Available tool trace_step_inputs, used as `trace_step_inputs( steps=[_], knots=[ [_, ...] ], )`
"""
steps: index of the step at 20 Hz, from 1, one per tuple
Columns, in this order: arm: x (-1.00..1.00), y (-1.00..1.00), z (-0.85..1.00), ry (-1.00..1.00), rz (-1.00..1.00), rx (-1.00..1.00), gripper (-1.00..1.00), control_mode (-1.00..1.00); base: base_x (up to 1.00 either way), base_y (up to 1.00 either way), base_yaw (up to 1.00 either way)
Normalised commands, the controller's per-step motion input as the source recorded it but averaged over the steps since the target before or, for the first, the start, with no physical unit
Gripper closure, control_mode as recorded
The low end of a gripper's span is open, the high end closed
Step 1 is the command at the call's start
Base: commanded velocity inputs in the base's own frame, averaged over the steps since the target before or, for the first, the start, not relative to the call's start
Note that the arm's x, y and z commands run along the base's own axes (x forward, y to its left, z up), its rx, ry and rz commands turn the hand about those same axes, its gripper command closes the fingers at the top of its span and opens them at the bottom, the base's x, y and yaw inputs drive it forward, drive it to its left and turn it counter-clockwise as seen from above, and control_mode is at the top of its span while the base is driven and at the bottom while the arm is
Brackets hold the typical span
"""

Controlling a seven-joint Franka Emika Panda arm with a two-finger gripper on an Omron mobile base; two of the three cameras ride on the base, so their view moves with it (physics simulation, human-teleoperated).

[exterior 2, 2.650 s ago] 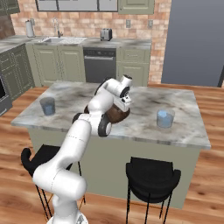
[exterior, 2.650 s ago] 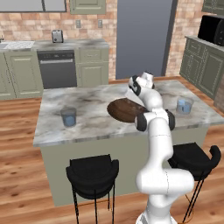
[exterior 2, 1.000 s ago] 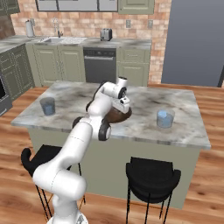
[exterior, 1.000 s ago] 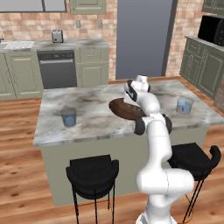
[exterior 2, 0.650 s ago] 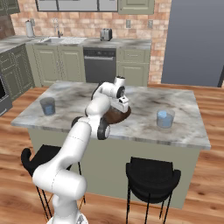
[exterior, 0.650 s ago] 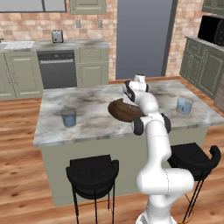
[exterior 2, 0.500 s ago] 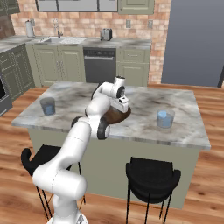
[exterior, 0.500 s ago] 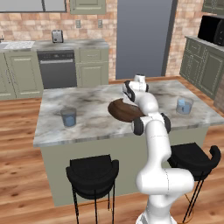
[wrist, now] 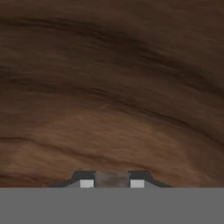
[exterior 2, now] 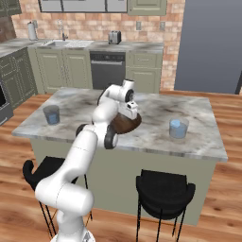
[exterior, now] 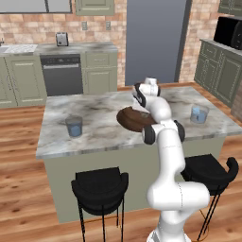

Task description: There are four ice cubes in the ice bowl. Place two ice cubes in each glass of water.

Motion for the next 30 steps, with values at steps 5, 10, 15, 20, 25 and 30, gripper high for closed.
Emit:
trace_step_inputs(
  steps=[5, 10, 15, 20, 25, 30],
  knots=[
    [-1.0, 0.6, 0.78, -0.1, 0.0, -0.01, 1.0, -1.0, 0.0, 0.0, 0.0],
    [-1.0, 0.6, 0.43, -0.22, 0.06, -0.08, 1.0, -1.0, 0.0, 0.0, 0.0],
    [-1.0, 0.23, 0.26, -0.44, 0.1, -0.16, 1.0, -1.0, 0.0, 0.0, 0.0],
    [-0.18, 0.26, 0.95, -0.52, 0.02, -0.09, 1.0, -1.0, 0.0, 0.0, 0.0],
    [-0.63, 0.2, 0.34, -0.37, 0.11, -0.04, 1.0, -1.0, 0.0, 0.0, 0.0],
    [-1.0, 0.0, 0.06, -0.18, 0.15, 0.0, 1.0, -1.0, 0.0, 0.0, 0.0]
  ],
)
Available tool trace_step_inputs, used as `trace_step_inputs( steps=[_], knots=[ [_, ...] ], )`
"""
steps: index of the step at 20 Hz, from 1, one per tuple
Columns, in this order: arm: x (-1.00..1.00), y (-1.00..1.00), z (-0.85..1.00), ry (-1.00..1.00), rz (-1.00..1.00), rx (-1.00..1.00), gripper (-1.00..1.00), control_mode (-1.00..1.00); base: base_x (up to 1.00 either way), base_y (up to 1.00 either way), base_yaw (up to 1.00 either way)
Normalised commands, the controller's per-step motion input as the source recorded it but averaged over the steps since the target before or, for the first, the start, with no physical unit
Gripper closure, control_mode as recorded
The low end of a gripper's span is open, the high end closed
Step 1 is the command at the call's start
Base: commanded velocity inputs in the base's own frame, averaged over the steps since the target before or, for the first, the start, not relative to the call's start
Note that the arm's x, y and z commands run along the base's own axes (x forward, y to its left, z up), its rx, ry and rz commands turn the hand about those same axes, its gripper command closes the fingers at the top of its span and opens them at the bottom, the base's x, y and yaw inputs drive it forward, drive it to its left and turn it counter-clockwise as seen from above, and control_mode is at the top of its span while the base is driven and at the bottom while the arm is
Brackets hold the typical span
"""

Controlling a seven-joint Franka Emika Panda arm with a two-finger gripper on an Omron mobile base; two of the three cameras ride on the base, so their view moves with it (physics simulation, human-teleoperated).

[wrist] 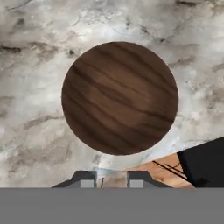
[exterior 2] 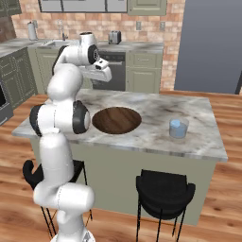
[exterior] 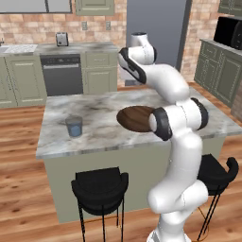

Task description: There are four ice cubes in the ice bowl. Place two ice cubes in each glass of water.

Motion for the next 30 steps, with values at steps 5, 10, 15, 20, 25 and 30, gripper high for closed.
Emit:
trace_step_inputs(
  steps=[5, 10, 15, 20, 25, 30],
  knots=[
    [-1.0, -0.05, -0.25, -0.2, 0.15, 0.02, 1.0, -1.0, 0.0, 0.0, 0.0],
    [-0.76, 0.26, 0.33, -0.13, 0.07, 0.12, 1.0, -1.0, 0.0, 0.0, 0.0],
    [0.0, 0.96, 0.32, 0.01, 0.06, 0.16, 1.0, -1.0, 0.0, 0.0, 0.0],
    [0.02, 1.0, 0.0, 0.01, 0.07, 0.06, 1.0, -1.0, 0.0, 0.0, 0.0],
    [0.24, 1.0, 0.01, 0.0, 0.02, -0.01, 1.0, -1.0, 0.0, 0.0, 0.0],
    [0.18, 0.88, 0.0, 0.07, 0.0, -0.12, 1.0, -1.0, 0.0, 0.0, 0.0]
  ],
)
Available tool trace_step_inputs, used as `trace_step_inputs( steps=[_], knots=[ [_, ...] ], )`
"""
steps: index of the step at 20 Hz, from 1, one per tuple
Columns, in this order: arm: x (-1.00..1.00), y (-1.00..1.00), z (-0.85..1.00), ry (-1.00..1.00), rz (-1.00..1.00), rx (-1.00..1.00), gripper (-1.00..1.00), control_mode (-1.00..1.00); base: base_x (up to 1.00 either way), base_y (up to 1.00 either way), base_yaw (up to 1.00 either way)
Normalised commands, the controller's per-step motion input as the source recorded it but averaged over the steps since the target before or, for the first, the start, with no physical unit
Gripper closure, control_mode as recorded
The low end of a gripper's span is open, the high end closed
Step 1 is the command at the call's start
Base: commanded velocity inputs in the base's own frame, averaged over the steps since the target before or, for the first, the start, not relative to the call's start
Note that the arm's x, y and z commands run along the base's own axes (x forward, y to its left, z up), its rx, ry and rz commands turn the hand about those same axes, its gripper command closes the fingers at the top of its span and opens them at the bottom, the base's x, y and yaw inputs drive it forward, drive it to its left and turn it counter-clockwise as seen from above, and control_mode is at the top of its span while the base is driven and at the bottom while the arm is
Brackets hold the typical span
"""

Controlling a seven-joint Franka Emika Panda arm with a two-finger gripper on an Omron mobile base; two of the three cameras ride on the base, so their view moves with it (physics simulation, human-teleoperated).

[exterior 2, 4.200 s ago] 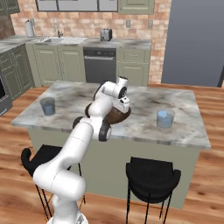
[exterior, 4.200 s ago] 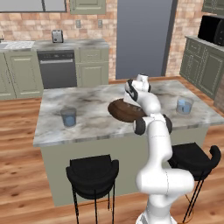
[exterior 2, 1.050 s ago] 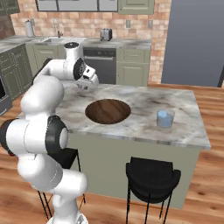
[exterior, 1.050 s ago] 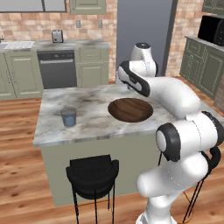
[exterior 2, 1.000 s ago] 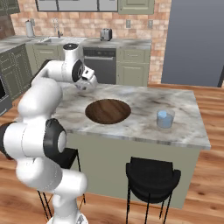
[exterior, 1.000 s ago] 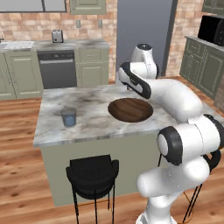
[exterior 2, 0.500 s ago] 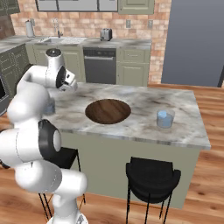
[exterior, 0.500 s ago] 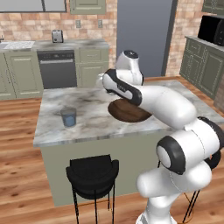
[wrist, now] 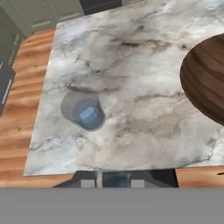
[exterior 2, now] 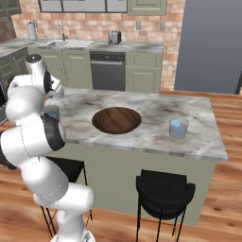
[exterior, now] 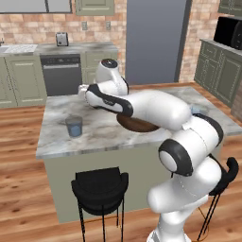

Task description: There are four ice cubes in the ice bowl. Place two ice cubes in each glass of water.

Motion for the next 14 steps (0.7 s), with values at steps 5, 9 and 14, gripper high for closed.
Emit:
trace_step_inputs(
  steps=[5, 9, 14],
  knots=[
    [0.04, 0.53, -0.13, 0.05, 0.0, -0.07, 1.0, -1.0, 0.0, 0.0, 0.0],
    [0.07, 0.17, -0.17, 0.04, 0.0, -0.02, 1.0, -1.0, 0.0, 0.0, 0.0],
    [0.25, 0.17, -0.22, 0.0, 0.0, -0.02, 1.0, -1.0, 0.0, 0.0, 0.0]
  ],
)
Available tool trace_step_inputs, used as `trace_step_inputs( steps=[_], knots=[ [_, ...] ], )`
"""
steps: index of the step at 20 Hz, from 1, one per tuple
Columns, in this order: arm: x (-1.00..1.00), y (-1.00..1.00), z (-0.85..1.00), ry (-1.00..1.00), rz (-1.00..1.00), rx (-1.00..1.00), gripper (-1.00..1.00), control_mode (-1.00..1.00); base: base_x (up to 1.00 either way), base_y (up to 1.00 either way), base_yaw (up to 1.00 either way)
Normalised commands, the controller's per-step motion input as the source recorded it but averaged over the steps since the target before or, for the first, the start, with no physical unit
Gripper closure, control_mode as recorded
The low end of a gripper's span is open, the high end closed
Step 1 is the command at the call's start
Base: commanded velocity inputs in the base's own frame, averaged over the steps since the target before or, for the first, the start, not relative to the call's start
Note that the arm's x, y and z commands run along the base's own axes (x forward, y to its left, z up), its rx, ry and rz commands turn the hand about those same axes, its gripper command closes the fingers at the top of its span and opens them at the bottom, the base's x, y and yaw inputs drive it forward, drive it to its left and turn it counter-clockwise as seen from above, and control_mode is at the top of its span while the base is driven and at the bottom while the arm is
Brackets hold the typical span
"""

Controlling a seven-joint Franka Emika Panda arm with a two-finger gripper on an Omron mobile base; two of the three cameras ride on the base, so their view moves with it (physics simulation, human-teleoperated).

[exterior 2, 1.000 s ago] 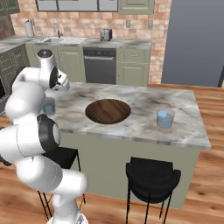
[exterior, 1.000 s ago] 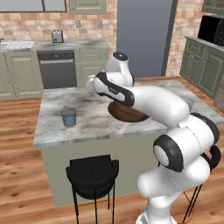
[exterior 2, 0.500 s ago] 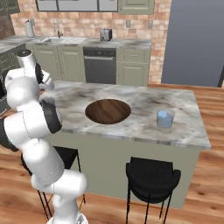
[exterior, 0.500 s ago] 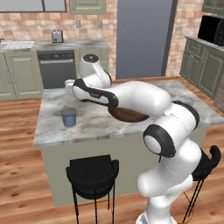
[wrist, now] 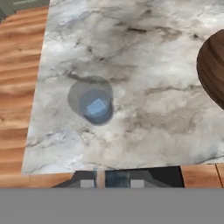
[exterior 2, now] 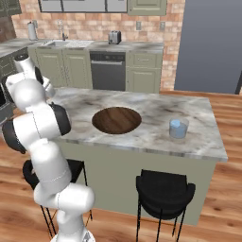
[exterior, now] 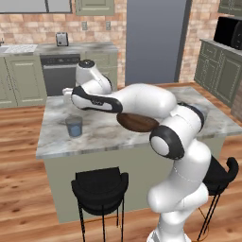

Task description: There are four ice cubes in the ice bowl. Place two ice cubes in each glass of water.

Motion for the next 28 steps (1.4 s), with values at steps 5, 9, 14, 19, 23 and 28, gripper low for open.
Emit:
trace_step_inputs(
  steps=[5, 9, 14, 19, 23, 28],
  knots=[
    [0.28, 0.13, -0.18, -0.02, 0.0, 0.0, 1.0, -1.0, 0.0, 0.0, 0.0],
    [0.28, 0.13, -0.14, 0.0, 0.0, 0.0, 1.0, -1.0, 0.0, 0.0, 0.0],
    [0.36, 0.1, -0.32, 0.0, 0.0, 0.0, 1.0, -1.0, 0.0, 0.0, 0.0],
    [0.26, 0.01, -0.28, 0.0, 0.0, 0.0, 1.0, -1.0, 0.0, 0.0, 0.0],
    [0.14, 0.04, -0.11, 0.0, 0.0, 0.03, 1.0, -1.0, 0.0, 0.0, 0.0],
    [0.14, 0.15, -0.14, 0.0, 0.0, 0.05, 1.0, -1.0, 0.0, 0.0, 0.0]
  ],
)
